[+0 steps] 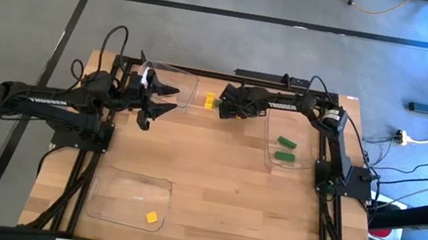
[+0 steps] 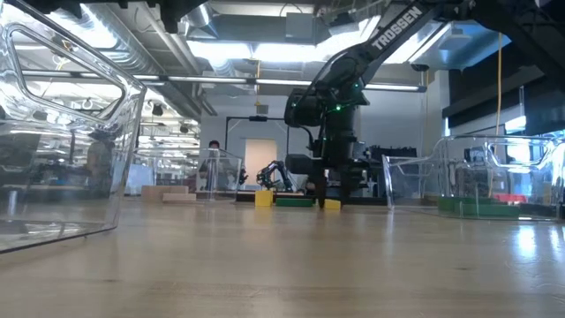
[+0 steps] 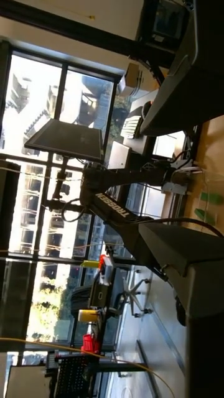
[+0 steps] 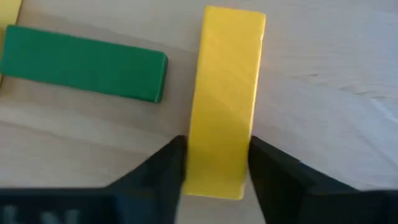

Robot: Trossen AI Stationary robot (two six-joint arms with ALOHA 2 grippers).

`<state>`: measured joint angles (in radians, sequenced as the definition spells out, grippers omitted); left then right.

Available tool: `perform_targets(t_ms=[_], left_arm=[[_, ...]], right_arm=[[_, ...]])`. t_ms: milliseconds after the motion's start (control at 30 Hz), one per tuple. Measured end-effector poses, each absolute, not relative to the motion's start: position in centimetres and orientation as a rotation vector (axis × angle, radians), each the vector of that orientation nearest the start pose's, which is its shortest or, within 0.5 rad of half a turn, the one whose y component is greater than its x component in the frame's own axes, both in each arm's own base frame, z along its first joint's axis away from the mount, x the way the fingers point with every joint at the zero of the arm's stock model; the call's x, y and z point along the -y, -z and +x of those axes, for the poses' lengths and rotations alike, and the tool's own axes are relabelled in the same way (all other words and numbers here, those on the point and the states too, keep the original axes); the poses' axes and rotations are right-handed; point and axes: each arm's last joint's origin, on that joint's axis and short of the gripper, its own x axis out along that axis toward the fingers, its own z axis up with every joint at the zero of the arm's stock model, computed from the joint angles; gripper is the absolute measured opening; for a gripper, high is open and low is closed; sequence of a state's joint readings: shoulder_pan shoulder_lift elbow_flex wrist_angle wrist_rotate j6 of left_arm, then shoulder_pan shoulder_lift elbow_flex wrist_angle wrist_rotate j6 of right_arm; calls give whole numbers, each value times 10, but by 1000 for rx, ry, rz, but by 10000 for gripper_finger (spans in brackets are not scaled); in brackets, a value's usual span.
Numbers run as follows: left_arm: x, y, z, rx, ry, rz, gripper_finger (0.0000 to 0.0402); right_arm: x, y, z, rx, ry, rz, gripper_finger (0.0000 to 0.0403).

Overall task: Sort & place blocks by color
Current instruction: Put the right yellow block into the bottom left transparent bin

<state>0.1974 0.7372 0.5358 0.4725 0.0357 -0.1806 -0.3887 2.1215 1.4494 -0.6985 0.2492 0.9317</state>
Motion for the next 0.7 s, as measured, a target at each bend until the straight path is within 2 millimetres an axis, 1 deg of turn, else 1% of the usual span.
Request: perform_targets(t_ms=[67,100,200,267,367,467,567,700], left_arm=[[-32,-317,167,283,-136,-148,234],[-32,-317,167,283,-136,-148,234],[-32,-317,167,284,-136,-148,234],[-32,-317,167,284,-136,-148,234],[-32,-317,167,284,-136,-147,234],[-32,-317,167,284,-136,-147,234],[-32,-317,167,284,-136,-147,234],[-32,-317,167,284,-136,-148,234]], right_arm=[[160,-129,373,-1054,1129,826,141],[159,-130,373,-1065,1119,816,128],[154,-134,371,-1111,1087,773,128],[146,-140,367,-1177,1044,732,128],[132,-159,364,-1212,967,662,128],[111,-184,363,-1212,861,555,128],[82,-208,361,-1173,740,481,128],[44,-238,352,-1021,585,448,128]])
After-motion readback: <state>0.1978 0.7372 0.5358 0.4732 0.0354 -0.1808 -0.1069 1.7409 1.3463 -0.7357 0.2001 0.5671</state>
